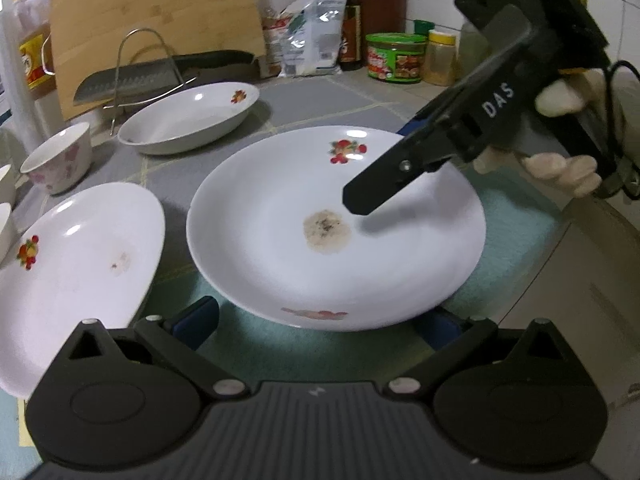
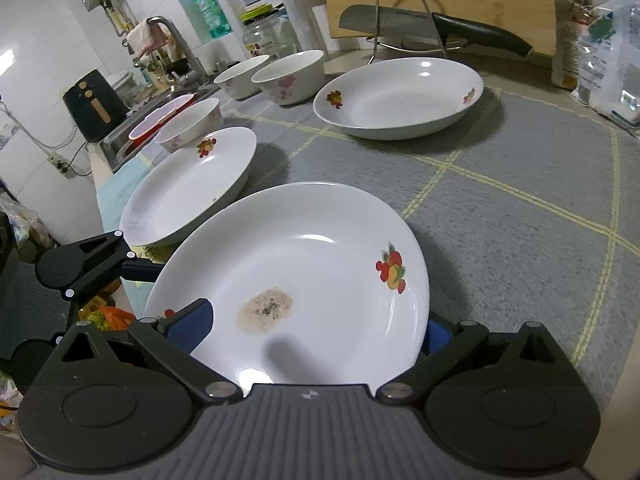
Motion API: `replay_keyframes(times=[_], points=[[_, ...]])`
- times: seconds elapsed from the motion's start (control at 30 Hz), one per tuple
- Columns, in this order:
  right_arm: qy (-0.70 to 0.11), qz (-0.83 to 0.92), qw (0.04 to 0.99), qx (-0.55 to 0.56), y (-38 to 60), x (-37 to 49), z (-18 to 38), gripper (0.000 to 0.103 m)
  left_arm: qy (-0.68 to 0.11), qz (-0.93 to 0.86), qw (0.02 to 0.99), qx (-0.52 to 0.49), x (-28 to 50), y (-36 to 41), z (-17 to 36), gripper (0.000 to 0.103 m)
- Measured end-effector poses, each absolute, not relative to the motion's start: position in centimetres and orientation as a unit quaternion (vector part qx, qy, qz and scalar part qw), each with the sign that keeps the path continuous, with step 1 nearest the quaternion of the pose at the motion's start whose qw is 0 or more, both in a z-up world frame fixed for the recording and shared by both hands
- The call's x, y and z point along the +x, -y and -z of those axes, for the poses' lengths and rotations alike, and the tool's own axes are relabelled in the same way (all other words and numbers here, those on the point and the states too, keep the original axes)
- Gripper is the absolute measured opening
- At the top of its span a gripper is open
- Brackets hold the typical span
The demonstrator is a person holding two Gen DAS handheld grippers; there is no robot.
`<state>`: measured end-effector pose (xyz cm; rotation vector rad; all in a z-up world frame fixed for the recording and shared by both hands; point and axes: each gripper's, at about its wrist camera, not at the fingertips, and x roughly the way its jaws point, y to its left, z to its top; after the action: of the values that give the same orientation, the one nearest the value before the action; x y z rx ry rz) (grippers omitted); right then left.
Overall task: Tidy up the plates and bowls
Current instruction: 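Lift the stained plate with both grippers and carry it across the mat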
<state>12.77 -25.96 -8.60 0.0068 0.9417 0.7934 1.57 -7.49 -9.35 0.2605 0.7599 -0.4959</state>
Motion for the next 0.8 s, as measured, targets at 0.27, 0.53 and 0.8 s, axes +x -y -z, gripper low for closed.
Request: replay_keyframes(times=[0.27, 0.53, 0.8], points=[[-0.445, -0.375, 0.813, 0.006, 26.16, 13.25, 8.34, 0.103, -0.352, 0.262, 0.888, 0.137, 1.61, 7.47, 9.35, 0.102], [-0.448, -0.37, 0.814, 0.008, 26.15, 13.25, 8.29, 0.103, -0.365, 0.276, 0.882, 0.116, 2.35, 6.97, 9.68, 0.103], [-0.449, -0.371, 0.813, 0.005, 26.1, 13.37, 8.28, 0.103, -0.342, 0.273, 0.887, 0.149, 1.76, 7.22, 9.43, 0.102]])
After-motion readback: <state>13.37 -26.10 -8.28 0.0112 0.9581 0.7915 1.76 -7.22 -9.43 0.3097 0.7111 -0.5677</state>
